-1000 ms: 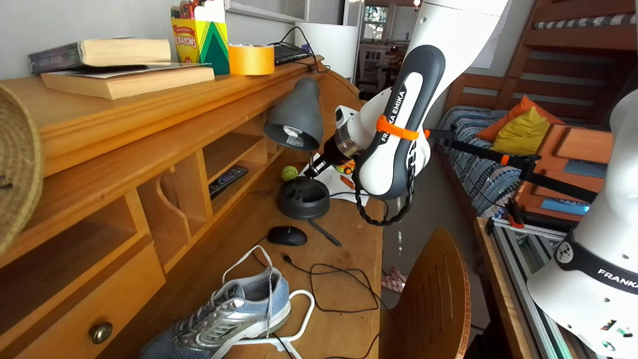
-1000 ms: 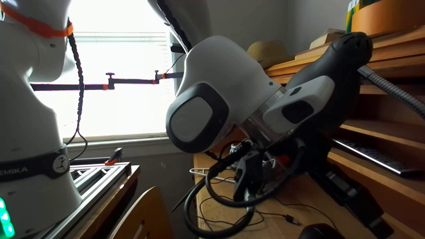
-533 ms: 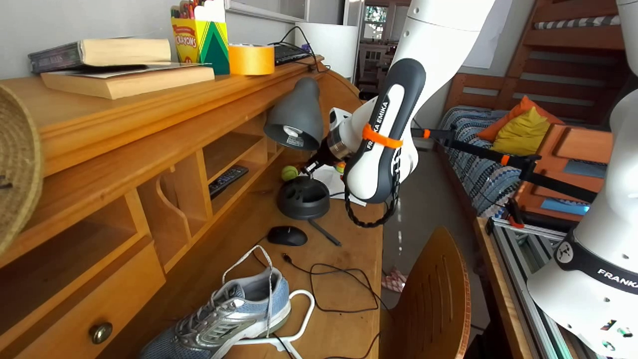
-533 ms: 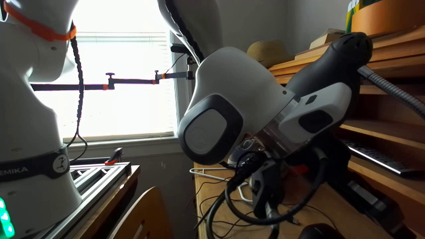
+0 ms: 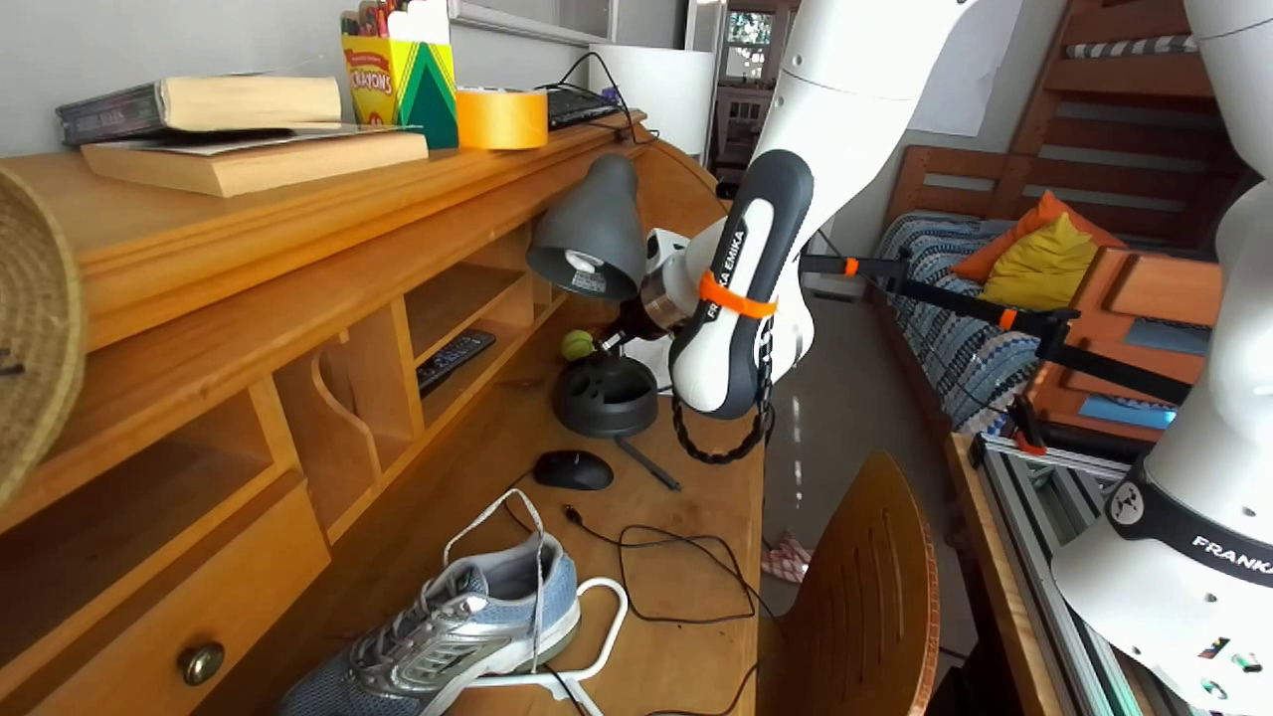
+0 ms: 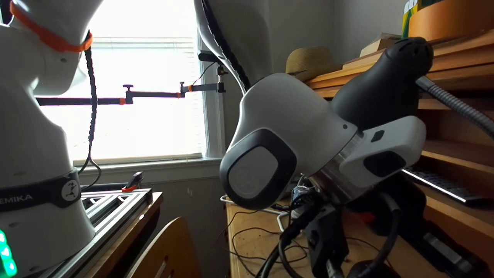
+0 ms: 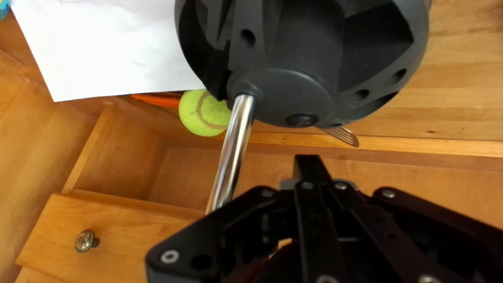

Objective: Press a button on the lamp

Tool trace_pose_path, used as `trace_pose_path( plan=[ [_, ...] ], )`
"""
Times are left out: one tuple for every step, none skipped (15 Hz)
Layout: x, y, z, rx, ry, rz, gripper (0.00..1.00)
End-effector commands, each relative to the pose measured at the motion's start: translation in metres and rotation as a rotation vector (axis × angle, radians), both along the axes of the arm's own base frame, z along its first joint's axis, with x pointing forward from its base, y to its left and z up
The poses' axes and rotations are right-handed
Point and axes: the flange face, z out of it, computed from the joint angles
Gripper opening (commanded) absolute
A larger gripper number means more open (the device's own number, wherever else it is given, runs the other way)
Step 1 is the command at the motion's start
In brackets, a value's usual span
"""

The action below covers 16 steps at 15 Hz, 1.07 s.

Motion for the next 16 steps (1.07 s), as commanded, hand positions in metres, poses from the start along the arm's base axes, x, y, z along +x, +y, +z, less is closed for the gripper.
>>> trace_pose_path(
  plan=[
    [0.003, -0.001, -0.016, -0.029, -0.016, -0.011, 0.0],
    [0.004, -0.002, -0.019, -0.032, -0.014, -0.014, 0.0],
    [0.004, -0.002, -0.021, -0.034, -0.013, -0.016, 0.0],
    [0.004, -0.003, -0.023, -0.032, -0.013, -0.018, 0.0],
    [0.005, -0.003, -0.025, -0.036, -0.015, -0.019, 0.0],
    [0.005, -0.003, -0.027, -0.035, -0.013, -0.019, 0.0],
    [0.006, -0.003, -0.029, -0.039, -0.014, -0.018, 0.0],
    [0.006, -0.003, -0.03, -0.042, -0.016, -0.017, 0.0],
    [0.006, -0.003, -0.031, -0.045, -0.015, -0.017, 0.0],
    [0.006, -0.004, -0.032, -0.053, -0.018, -0.017, 0.0],
    [0.006, -0.004, -0.032, -0.059, -0.021, -0.018, 0.0],
    [0.005, -0.005, -0.033, -0.066, -0.015, -0.024, 0.0],
    [0.004, -0.005, -0.034, -0.072, -0.014, -0.03, 0.0],
    [0.003, -0.005, -0.035, -0.075, -0.012, -0.036, 0.0],
    [0.003, -0.004, -0.036, -0.078, -0.009, -0.04, 0.0],
    [0.002, -0.003, -0.037, -0.08, -0.006, -0.044, 0.0]
  ],
)
